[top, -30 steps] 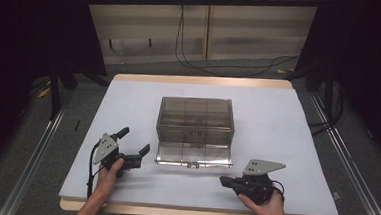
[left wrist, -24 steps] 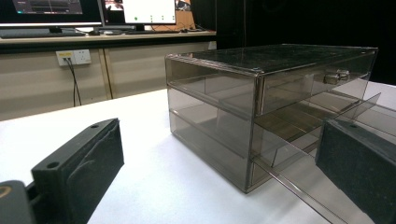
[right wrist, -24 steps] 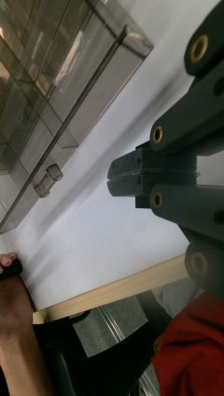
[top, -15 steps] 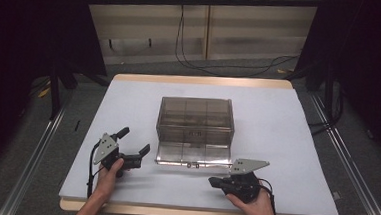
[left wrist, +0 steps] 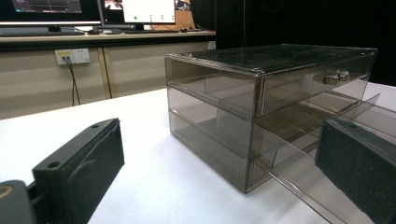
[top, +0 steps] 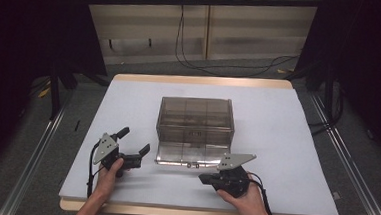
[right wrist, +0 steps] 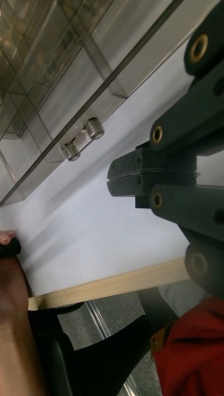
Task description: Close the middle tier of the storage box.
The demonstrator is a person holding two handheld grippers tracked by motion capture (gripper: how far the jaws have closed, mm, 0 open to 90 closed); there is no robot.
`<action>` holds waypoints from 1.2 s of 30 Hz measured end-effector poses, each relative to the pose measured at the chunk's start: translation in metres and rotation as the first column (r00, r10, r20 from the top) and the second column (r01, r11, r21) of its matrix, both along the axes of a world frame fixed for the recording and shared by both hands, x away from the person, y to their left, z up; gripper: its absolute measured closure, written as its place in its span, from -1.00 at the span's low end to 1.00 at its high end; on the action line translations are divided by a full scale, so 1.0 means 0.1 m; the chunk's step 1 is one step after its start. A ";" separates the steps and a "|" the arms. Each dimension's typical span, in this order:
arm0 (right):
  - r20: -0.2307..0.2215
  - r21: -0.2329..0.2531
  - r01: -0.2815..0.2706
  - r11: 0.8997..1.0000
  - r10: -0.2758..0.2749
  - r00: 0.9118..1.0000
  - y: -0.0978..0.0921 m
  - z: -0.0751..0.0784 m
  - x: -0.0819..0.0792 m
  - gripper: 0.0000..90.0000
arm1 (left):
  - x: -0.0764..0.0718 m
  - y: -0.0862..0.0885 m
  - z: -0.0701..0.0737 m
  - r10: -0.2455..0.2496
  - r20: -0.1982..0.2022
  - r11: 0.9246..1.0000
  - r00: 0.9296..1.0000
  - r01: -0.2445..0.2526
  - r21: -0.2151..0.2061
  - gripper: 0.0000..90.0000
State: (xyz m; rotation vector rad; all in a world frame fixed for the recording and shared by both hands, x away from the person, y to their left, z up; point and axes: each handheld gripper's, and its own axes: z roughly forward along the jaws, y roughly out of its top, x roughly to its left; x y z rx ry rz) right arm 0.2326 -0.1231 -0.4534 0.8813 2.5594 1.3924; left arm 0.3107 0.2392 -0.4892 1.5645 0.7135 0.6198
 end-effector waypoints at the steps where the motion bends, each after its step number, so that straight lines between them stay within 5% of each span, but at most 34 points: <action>1: 0.003 -0.001 -0.007 1.000 0.007 1.000 0.02 0.00 0.01 1.00 | 0.00 -0.01 0.00 0.004 -0.001 1.000 1.000 -0.004 -0.004 -0.97; 18: -0.002 -0.040 -0.054 0.998 0.054 0.999 0.22 -0.09 0.14 1.00 | 0.00 0.00 0.00 0.005 0.004 1.000 1.000 -0.005 -0.003 -0.98; 36: -0.007 -0.057 -0.035 0.998 0.035 0.999 0.32 -0.20 0.24 1.00 | 0.00 0.00 0.00 0.005 0.005 1.000 1.000 -0.005 0.001 -0.97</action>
